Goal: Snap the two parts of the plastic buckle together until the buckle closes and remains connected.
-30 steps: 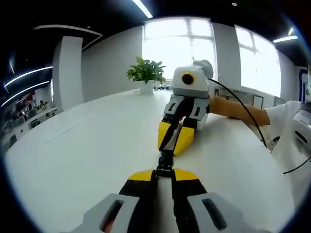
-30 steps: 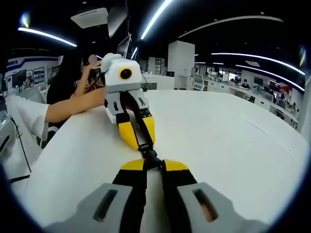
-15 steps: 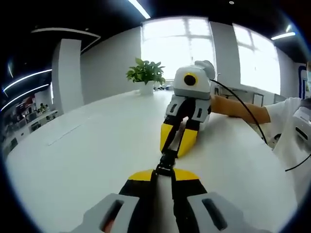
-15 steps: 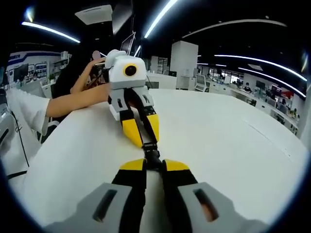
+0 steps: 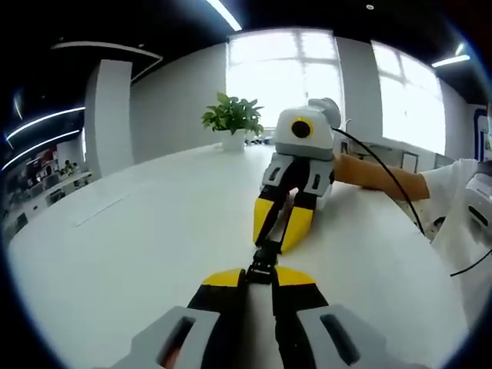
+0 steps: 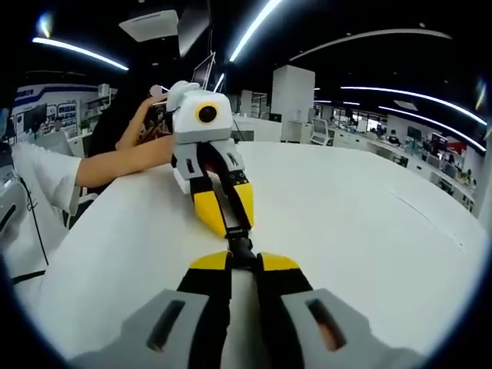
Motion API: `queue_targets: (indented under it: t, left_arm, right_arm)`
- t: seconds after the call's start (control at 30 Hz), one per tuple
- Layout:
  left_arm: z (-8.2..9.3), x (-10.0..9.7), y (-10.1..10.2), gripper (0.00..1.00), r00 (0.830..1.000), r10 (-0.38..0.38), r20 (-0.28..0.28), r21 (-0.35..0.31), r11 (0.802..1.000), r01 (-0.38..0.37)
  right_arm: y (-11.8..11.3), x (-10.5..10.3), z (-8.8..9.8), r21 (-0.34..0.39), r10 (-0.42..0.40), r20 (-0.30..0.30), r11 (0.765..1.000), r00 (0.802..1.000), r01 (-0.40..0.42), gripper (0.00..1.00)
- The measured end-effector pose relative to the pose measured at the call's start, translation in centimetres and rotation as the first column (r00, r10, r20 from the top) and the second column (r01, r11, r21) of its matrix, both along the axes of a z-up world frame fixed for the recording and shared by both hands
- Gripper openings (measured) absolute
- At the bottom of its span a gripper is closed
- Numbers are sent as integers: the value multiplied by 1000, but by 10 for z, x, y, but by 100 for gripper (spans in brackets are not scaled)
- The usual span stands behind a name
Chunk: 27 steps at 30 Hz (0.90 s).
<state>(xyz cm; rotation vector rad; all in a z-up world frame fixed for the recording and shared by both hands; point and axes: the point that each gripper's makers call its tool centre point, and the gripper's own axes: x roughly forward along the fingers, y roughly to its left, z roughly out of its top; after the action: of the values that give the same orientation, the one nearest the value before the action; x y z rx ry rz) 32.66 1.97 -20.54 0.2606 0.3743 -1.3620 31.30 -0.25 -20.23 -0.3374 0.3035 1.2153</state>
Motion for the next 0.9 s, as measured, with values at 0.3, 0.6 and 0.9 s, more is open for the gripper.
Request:
queue_targets:
  t: [0.3,0.6,0.9]
  left_arm:
    - [-1,-2,0,12,1000,-7,-7,3,1000,7]
    - [0,-9,-1,10,999,-47,23,23,999,46]
    - [0,-16,-3,10,994,-100,37,26,995,99]
  right_arm:
    - [0,-1,-1,8,0,-9,1000,1000,0,12]
    - [0,-5,0,-5,27,-2,1000,1000,-27,11]
    - [0,-12,0,0,72,-15,997,997,-72,10]
